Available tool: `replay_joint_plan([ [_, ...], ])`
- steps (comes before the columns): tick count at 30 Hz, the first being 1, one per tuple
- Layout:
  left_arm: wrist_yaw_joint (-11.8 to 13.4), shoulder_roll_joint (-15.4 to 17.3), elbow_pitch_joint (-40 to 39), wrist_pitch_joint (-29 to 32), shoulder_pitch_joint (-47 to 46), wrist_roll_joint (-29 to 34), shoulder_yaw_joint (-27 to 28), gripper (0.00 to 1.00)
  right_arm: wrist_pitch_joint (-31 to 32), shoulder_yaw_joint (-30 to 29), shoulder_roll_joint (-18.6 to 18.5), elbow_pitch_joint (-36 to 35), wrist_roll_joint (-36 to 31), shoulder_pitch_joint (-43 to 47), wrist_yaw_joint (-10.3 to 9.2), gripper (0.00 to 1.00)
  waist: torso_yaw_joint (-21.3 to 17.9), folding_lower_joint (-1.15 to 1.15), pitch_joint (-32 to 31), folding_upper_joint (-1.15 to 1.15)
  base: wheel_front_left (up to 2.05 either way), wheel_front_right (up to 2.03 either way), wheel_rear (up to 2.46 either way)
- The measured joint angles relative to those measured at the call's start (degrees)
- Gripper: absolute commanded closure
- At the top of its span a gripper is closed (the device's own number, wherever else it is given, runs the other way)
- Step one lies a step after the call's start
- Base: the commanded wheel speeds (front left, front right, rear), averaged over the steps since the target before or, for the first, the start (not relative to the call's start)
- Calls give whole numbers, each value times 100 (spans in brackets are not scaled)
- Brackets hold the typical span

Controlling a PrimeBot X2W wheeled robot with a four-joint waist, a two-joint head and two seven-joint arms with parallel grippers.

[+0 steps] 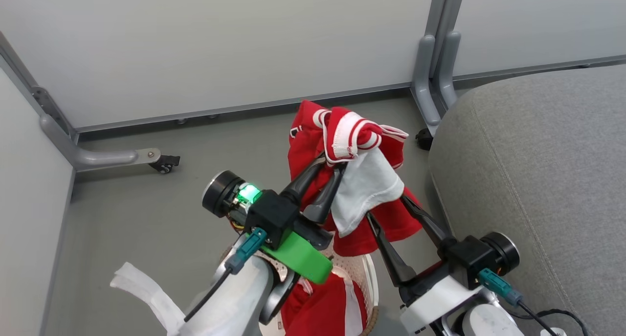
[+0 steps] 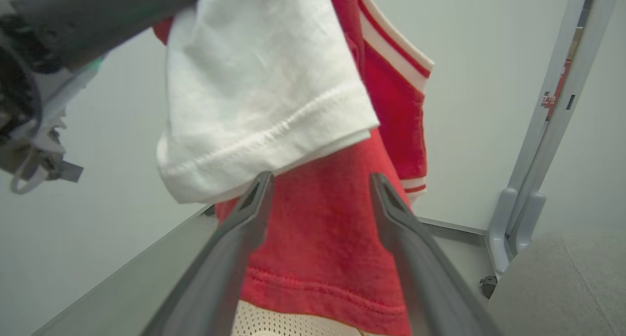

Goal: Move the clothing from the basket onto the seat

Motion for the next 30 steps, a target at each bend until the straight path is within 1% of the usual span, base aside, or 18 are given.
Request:
replay_joint_plan([
  [3,-49,-24,-62,0,32,0,-125,100,0,15,0,22,-4,-99,0,0,6,0,3,0,0,0,0],
  [12,-112,-63,-119,1,56,-10,-467,100,0,-111,-1,162,-422,-346,0,0,38,0,43,0,0,0,0],
  [17,-132,-68,-176,0,50,-35,-538,100,0,-192,-1,566,-602,-367,0,0,71,0,66,0,0,0,0],
  [20,-135,-70,-218,2,26,-55,-598,100,0,-354,-2,761,-642,-442,0,0,113,0,76,0,0,0,0],
  [25,-144,-57,-229,32,11,-73,-630,100,0,-550,-2,791,-712,-496,0,0,150,0,93,0,0,0,0],
  [27,-127,4,-208,53,8,-67,-638,100,0,-592,-21,701,-767,-527,0,0,164,0,103,0,0,0,0],
  [30,-99,85,-148,71,-8,-29,-630,100,0,-381,-185,604,-688,-561,0,0,168,0,123,0,0,0,0],
])
